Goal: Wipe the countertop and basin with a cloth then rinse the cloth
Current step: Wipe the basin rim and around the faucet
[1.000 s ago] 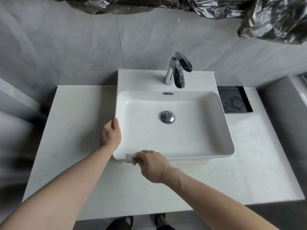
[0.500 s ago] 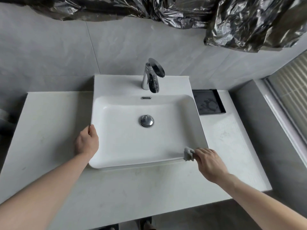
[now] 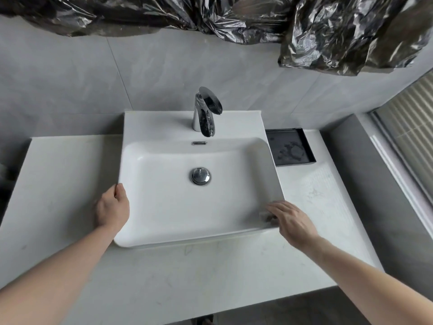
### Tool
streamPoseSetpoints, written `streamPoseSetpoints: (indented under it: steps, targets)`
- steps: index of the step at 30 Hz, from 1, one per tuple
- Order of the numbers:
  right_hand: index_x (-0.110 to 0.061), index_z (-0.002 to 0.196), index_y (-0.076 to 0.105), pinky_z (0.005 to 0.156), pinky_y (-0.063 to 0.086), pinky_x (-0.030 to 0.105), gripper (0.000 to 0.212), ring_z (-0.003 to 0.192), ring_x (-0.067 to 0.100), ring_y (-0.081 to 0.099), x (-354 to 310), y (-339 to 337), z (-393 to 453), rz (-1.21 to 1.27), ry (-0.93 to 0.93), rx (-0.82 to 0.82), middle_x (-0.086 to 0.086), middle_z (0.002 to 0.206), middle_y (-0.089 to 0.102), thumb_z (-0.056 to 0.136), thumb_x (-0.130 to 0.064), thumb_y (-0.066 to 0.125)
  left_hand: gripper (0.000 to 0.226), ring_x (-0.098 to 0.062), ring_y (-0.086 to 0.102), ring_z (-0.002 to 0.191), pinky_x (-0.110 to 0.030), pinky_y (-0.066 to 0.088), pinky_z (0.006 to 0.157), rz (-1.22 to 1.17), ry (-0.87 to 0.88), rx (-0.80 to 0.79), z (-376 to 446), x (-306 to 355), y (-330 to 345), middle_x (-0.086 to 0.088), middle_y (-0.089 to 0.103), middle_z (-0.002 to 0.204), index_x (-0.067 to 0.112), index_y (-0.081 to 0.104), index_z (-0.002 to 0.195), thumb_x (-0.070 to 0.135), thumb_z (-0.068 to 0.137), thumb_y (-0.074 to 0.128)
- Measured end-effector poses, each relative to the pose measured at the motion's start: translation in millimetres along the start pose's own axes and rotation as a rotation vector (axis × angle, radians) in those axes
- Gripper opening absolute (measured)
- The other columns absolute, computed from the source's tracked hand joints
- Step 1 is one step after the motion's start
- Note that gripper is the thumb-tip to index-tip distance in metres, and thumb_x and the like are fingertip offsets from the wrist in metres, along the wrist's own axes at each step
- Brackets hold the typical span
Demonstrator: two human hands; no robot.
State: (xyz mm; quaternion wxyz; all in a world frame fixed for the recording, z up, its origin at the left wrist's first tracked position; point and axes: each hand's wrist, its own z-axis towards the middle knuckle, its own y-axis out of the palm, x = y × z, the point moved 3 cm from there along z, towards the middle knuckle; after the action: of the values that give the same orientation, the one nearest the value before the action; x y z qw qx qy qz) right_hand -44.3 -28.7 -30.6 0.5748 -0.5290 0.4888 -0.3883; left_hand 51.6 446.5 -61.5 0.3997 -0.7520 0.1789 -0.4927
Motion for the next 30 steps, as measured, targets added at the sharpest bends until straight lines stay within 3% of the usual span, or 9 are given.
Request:
streamPoseSetpoints:
  steps: [3,6,10,13,15,20,24,27,30]
  targets:
    - [-0.023,0.097,0.072,0.087,0.055,0.031,0.013,0.104,0.022,0.068,22.5,-5.0,24.4,-0.036,-0.065,-0.059,-0.006,0.105,0.072,0.091,-0.013,0.067,0.041,-0.047,0.056,0.089,-0.047,0.046,0.075,0.01,-0.006,-0.012,-0.8,-0.2,0.5,-0.026,0.065,0.093,0.013,0.049,0.079,0.039,0.107,0.033]
    - [-0.024,0.103,0.073,0.084,0.059,0.036,0.025,0.111,0.018,0.068,34.7,-14.2,53.3,0.017,0.001,-0.005,-0.008,0.11,0.072,0.09,-0.003,0.069,0.041,-0.045,0.055,0.087,-0.046,0.043,0.073,0.005,-0.009,-0.012,0.2,0.5,1.3,-0.027,0.064,0.095,0.011,0.051,0.081,0.037,0.107,0.034]
    - [-0.023,0.106,0.07,0.083,0.056,0.032,0.04,0.108,0.013,0.068,49.2,-37.5,104.5,0.188,0.183,0.158,-0.011,0.116,0.072,0.087,-0.014,0.036,0.043,-0.046,0.054,0.083,-0.048,0.046,0.072,0.001,-0.002,0.01,1.9,-0.3,2.8,-0.027,0.063,0.089,0.01,0.047,0.077,0.036,0.107,0.035]
    - [-0.012,0.123,0.07,0.094,0.054,0.037,0.04,0.118,0.028,0.067,63.2,-50.8,146.4,0.219,0.378,0.375,0.005,0.128,0.072,0.093,-0.007,0.045,0.044,-0.044,0.052,0.078,-0.047,0.046,0.07,0.011,-0.011,0.025,2.5,-1.7,4.0,-0.022,0.061,0.083,0.011,0.046,0.075,0.04,0.105,0.033]
    - [-0.007,0.121,0.07,0.089,0.053,0.04,0.033,0.111,0.033,0.066,63.0,-55.5,172.6,0.282,0.462,0.459,0.011,0.122,0.074,0.094,-0.004,0.051,0.044,-0.044,0.051,0.077,-0.047,0.047,0.069,0.019,-0.013,0.029,1.9,-2.7,4.7,-0.019,0.059,0.079,0.011,0.046,0.076,0.043,0.104,0.032]
    - [-0.023,0.113,0.069,0.077,0.042,0.034,0.042,0.105,0.035,0.063,45.4,-13.9,230.6,0.411,0.58,0.315,0.0,0.111,0.071,0.09,-0.001,0.041,0.044,-0.043,0.049,0.073,-0.046,0.046,0.068,0.018,-0.024,0.02,1.8,-1.9,7.0,-0.009,0.051,0.068,0.01,0.046,0.074,0.038,0.106,0.034]
    - [-0.023,0.122,0.061,0.102,0.038,0.047,0.052,0.117,0.032,0.051,34.3,2.4,257.5,0.318,0.642,0.332,0.0,0.125,0.056,0.084,0.006,0.042,0.042,-0.042,0.047,0.071,-0.045,0.043,0.065,0.006,-0.06,0.021,3.2,-1.0,9.7,-0.008,0.049,0.066,0.01,0.046,0.074,0.034,0.107,0.038]
    - [-0.019,0.118,0.061,0.101,0.034,0.047,0.054,0.122,0.034,0.048,37.8,4.4,282.9,0.246,0.502,0.292,0.001,0.125,0.056,0.073,0.008,0.046,0.041,-0.041,0.046,0.072,-0.045,0.043,0.065,0.015,-0.072,0.027,5.4,-3.1,10.8,-0.005,0.05,0.064,0.011,0.045,0.074,0.035,0.107,0.038]
    - [-0.018,0.124,0.059,0.11,0.028,0.049,0.052,0.127,0.036,0.043,20.8,9.7,305.7,0.242,0.418,0.259,0.003,0.132,0.053,0.08,0.005,0.046,0.041,-0.041,0.048,0.074,-0.044,0.043,0.066,0.013,-0.043,0.045,9.8,-11.3,15.3,-0.001,0.049,0.061,0.016,0.041,0.07,0.036,0.106,0.036]
